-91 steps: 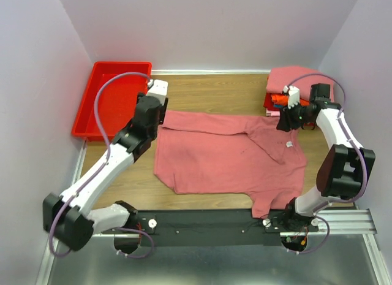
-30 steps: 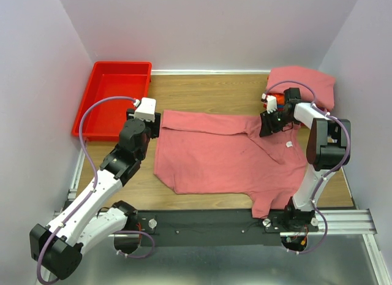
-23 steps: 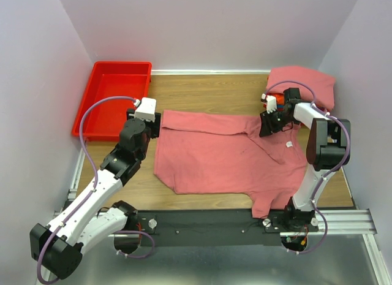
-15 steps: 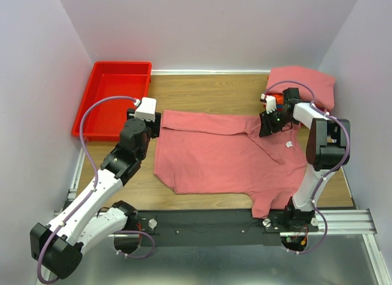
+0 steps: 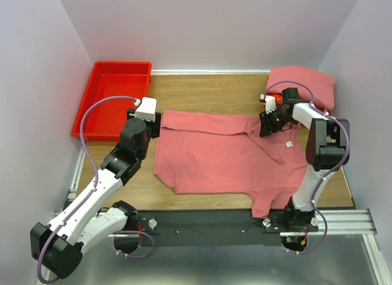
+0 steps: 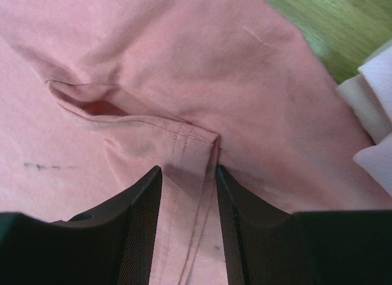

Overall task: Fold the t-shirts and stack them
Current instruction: Fold the tshirt

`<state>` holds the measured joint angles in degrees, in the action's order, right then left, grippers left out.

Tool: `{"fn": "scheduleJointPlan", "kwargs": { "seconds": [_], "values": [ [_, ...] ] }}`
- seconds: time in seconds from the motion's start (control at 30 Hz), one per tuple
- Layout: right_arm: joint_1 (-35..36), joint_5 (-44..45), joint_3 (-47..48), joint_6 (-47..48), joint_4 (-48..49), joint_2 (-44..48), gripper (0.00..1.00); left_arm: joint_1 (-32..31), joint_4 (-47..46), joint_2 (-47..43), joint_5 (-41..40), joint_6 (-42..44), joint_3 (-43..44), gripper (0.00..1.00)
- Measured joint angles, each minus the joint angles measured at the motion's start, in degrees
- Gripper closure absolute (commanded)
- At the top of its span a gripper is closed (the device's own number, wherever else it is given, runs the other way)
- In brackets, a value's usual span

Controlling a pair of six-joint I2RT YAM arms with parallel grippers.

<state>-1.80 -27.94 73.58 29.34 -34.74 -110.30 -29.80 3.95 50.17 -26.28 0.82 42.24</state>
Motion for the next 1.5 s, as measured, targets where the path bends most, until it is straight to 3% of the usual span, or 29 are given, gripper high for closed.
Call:
{"fn": "scheduleJointPlan", "kwargs": {
  "seconds": [0.3,0.47,0.57,0.9,1.23,1.5],
  "values": [
    [0.28,0.66,-0.61,-0.35,1.27,0.20,0.57,0.00,-0.02,0.00,0.00,0.02,0.00,0.34],
    [0.31,0.02,-1.14,-0.46,1.88,0.28,0.80,0.00,-0.02,0.00,0.00,0.02,0.00,0.34],
    [0.37,-0.39,-1.73,-0.48,1.84,0.68,0.89,0.00,-0.02,0.00,0.00,0.02,0.00,0.34],
    [1.07,-2.82,-4.46,0.57,-0.39,9.27,0.96,0.00,-0.02,0.00,0.02,0.02,0.00,0.34],
    [8.59,-5.66,-8.22,5.11,-4.72,14.12,0.93,0.00,-0.02,0.00,0.04,0.02,0.00,0.34],
    [15.45,-5.05,-11.19,10.40,-11.58,16.70,0.62,0.00,-0.02,0.00,0.07,0.02,0.00,0.34]
  ]
}}
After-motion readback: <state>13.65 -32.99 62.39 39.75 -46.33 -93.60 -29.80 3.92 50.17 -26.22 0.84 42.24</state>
